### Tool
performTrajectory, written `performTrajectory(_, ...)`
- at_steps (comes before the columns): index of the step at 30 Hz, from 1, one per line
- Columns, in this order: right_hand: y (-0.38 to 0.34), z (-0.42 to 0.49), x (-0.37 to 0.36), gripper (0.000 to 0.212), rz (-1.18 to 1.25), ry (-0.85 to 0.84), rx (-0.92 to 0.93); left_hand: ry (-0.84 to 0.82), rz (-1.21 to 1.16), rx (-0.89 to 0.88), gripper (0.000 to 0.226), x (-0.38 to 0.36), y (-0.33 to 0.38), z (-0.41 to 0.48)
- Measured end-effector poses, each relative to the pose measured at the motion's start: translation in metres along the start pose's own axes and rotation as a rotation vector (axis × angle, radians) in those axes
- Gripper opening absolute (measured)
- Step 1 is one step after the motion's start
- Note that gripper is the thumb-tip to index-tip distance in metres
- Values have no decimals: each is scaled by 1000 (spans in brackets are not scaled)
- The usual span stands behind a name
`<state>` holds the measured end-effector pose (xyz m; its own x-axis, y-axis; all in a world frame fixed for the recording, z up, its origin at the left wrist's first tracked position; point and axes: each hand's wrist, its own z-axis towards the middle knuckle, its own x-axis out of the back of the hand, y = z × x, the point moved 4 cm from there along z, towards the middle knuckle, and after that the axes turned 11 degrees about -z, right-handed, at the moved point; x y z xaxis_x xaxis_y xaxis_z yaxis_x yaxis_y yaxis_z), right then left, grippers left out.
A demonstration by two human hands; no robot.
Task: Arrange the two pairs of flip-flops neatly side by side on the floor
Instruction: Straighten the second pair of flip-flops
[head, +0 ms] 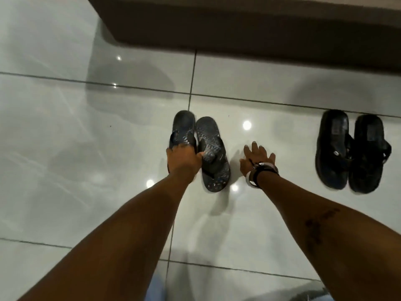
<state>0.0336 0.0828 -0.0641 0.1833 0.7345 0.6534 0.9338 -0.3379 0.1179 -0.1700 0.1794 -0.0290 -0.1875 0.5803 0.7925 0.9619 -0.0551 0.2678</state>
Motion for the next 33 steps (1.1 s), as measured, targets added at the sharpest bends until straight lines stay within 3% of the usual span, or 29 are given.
performTrajectory(4,-2,-2,-25,72,-125,-220,28,0,27,48,41,-18,3,12)
performTrajectory(8,-9,-8,-49,76,-142,-299,53,76,101,61,21,-19,6,19)
performTrajectory(12,-15,-9,-56,88,-124,-269,62,106,72,52,21,-20,6,25)
performTrajectory(17,-12,-8,-66,94,-175,-217,74,94,210,10,22,-24,18,32)
performTrajectory(22,-11,-5,-75,101,-170,-174,82,63,153,50,25,-35,20,34)
performTrajectory(33,-3,0,-74,94,-167,-117,126,87,71,-25,16,-3,29,62)
